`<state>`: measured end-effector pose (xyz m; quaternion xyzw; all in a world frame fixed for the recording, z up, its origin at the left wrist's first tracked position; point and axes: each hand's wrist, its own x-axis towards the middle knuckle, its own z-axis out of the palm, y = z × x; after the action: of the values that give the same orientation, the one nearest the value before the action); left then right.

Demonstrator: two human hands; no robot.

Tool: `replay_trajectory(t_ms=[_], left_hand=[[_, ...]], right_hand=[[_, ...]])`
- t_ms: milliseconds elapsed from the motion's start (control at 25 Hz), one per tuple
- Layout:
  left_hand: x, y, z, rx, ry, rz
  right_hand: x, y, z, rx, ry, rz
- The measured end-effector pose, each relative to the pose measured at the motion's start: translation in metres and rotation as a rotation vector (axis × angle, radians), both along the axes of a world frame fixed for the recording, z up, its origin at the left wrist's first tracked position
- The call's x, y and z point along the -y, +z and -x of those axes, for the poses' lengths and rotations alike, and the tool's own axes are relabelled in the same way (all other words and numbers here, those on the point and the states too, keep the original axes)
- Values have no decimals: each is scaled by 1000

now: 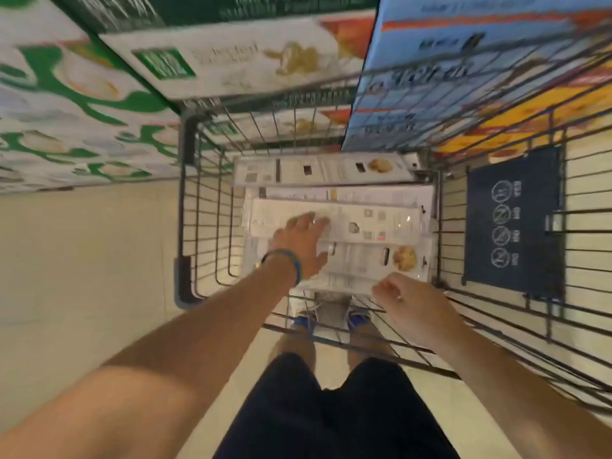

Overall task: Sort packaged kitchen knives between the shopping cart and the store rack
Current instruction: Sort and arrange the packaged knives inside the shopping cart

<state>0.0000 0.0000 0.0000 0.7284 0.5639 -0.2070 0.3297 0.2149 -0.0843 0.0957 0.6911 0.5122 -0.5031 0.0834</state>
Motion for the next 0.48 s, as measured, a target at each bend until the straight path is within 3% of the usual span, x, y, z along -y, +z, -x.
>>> replay_trajectory(t_ms=[160,320,480], left_hand=[[-27,-43,-32,-237,-288,-201],[-44,-36,-42,-159,-401,-251],[-63,6,-23,49,-300,-170]], right_hand=[[-10,-30,-22,57,105,68],[-18,-47,-18,48,120,98],[-31,-55,-13,74,9,-65]])
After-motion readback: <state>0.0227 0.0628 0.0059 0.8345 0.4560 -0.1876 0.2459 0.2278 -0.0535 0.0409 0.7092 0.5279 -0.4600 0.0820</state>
